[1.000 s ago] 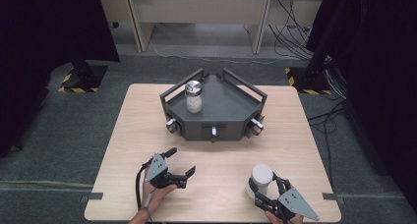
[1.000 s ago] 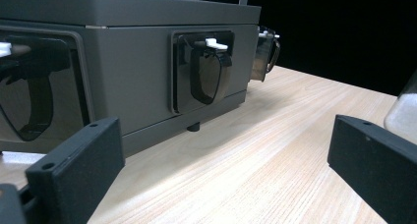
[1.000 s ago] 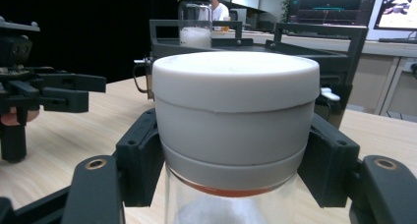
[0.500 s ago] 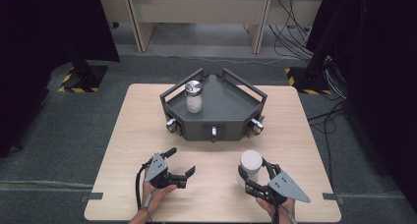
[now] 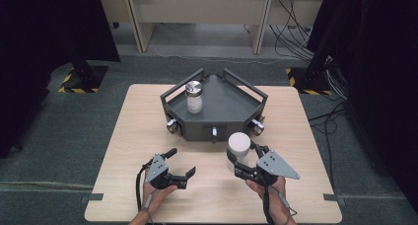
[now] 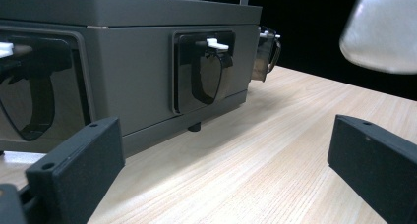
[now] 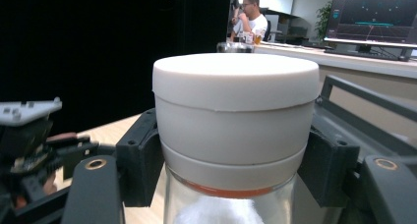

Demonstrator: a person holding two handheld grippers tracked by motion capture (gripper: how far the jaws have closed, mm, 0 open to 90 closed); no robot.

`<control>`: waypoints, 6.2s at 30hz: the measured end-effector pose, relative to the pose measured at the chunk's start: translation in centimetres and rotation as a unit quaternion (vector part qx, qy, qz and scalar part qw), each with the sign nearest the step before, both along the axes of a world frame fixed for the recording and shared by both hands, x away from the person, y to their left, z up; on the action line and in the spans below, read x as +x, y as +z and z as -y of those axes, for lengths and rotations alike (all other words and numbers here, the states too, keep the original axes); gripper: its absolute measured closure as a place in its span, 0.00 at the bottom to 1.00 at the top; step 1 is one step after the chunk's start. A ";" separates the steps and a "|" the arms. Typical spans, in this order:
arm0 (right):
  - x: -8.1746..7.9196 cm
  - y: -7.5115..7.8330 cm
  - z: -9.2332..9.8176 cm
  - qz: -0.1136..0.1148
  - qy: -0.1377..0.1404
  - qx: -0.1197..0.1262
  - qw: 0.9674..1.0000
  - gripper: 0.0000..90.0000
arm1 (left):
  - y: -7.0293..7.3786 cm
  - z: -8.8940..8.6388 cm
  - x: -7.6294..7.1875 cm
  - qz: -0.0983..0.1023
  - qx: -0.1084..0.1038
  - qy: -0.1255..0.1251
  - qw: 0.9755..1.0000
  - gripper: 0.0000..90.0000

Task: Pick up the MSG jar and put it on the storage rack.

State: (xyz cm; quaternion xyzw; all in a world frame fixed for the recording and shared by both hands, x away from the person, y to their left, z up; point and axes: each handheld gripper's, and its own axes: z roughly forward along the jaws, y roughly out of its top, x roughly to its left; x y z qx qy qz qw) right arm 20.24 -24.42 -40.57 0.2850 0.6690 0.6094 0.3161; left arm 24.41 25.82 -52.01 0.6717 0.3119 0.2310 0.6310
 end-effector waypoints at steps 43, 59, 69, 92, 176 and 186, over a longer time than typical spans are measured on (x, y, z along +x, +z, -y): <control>14.0 5.9 -7.6 -0.033 -0.071 -0.013 0.997 0.38 | 0.0 -0.1 0.2 0.000 -0.001 -0.008 1.000 0.00; 16.7 5.4 -9.6 -0.040 -0.111 -0.029 0.993 0.38 | 0.0 0.0 0.2 0.000 0.000 -0.011 1.000 0.00; 17.7 4.9 -10.2 -0.049 -0.123 -0.035 0.991 0.38 | 0.0 0.0 0.2 0.001 0.000 -0.012 1.000 0.00; 16.5 4.3 -9.0 -0.049 -0.121 -0.001 0.991 0.12 | 0.0 0.1 0.2 0.002 0.001 -0.013 1.000 0.00; 2.0 -6.4 0.2 -0.032 -0.014 0.015 0.999 0.01 | -0.1 0.0 0.1 0.003 0.002 -0.008 1.000 0.00; 1.5 -8.1 0.3 -0.041 -0.008 0.022 0.999 0.01 | -0.1 0.1 0.1 0.002 0.003 -0.009 1.000 0.00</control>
